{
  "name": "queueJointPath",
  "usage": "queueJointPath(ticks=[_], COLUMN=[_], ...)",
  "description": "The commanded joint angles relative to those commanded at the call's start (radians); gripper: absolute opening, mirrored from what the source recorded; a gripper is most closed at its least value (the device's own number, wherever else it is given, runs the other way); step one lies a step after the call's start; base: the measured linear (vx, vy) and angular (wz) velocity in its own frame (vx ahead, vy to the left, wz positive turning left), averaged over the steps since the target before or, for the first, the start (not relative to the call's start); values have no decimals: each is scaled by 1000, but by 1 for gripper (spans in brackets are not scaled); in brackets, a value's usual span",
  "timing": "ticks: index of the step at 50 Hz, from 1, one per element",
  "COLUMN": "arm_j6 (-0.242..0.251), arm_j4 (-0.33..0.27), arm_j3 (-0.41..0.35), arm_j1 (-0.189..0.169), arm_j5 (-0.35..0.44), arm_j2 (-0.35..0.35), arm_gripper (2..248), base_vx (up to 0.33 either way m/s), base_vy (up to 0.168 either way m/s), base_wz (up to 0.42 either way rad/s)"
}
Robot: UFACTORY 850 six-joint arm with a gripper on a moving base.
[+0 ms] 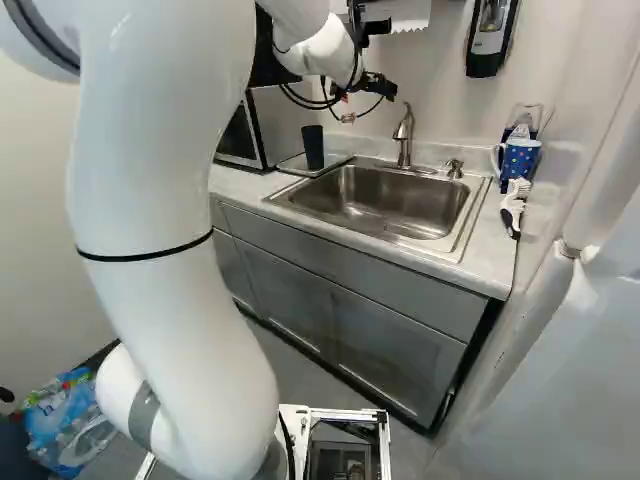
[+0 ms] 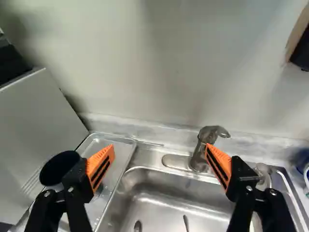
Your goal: Rinse the cup and place it in the tray
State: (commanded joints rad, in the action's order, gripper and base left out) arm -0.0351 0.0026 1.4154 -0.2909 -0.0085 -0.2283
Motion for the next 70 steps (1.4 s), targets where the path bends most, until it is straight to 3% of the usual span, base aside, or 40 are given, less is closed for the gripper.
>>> queueJointPath(ticks=[30,62,70], arm_j6=[0,0,0], arm_j4=[0,0,0], arm_j3=[-155,-199,-209], arm_j1=[16,-4,-20], arm_j5=[-198,-424,-430], arm_j2=[143,185,195], arm_gripper=[247,247,247], base_vx=[0,0,0], base_vy=[0,0,0], base_wz=[0,0,0])
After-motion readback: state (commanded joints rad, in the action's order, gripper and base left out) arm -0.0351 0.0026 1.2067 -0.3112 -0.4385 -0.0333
